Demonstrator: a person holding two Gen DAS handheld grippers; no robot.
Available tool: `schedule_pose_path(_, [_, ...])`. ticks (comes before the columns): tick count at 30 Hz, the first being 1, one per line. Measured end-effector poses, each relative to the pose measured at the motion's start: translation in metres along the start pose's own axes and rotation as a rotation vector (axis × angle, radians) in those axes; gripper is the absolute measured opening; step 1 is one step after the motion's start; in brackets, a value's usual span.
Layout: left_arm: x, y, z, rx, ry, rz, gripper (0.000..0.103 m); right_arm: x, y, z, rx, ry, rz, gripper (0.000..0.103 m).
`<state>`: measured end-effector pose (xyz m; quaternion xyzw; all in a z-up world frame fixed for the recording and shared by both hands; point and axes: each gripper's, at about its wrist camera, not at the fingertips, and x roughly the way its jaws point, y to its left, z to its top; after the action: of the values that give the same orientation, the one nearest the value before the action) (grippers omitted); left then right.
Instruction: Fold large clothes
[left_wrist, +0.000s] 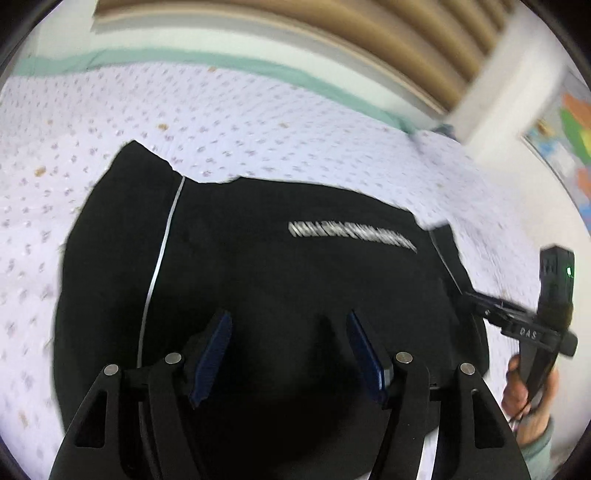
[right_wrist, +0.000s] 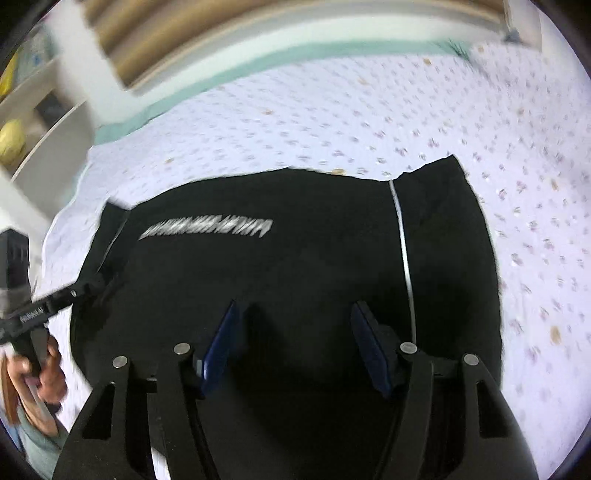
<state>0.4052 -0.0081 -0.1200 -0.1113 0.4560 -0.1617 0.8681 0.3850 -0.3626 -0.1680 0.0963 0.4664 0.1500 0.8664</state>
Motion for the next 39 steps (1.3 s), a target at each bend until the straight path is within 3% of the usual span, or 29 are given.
schedule_pose_path(3, [-0.014, -0.014, -0.032, 0.07, 0.009, 0.044, 0.066, -0.015, 0.021, -0.031, -0.077, 0.022, -0.016, 0.069])
schedule_pose_path(5, [-0.001, -0.012, -0.042, 0.061, 0.055, 0.118, 0.066, 0.003, 0.041, -0.047, -0.122, 0.072, -0.079, 0.07])
schedule_pose_path(7, [0.023, -0.001, -0.047, 0.015, 0.124, 0.128, 0.067, 0.028, 0.049, -0.057, -0.13, 0.117, -0.124, 0.071])
schedule_pose_path(9, [0.019, 0.004, -0.044, -0.006, 0.127, 0.118, 0.067, 0.047, 0.052, -0.058, -0.101, 0.133, -0.113, 0.071])
schedule_pose_path(13, [-0.032, 0.007, -0.037, 0.003, 0.02, 0.067, 0.066, 0.013, 0.034, -0.054, -0.039, 0.097, -0.024, 0.072])
schedule_pose_path(16, [-0.073, 0.026, -0.032, -0.033, -0.072, 0.099, 0.066, -0.019, 0.019, -0.056, -0.018, 0.03, -0.019, 0.073])
schedule_pose_path(23, [-0.123, 0.084, -0.029, -0.154, -0.131, 0.151, 0.066, -0.074, -0.018, -0.057, 0.078, -0.093, 0.004, 0.081])
schedule_pose_path(27, [-0.124, 0.096, -0.027, -0.181, -0.141, 0.166, 0.066, -0.086, -0.032, -0.061, 0.114, -0.119, -0.017, 0.082])
schedule_pose_path(31, [-0.116, 0.108, -0.024, -0.21, -0.147, 0.126, 0.066, -0.078, -0.044, -0.056, 0.156, -0.119, -0.03, 0.083])
schedule_pose_path(39, [-0.074, 0.127, -0.008, -0.218, -0.112, 0.104, 0.066, -0.04, -0.088, -0.041, 0.229, -0.087, -0.034, 0.083])
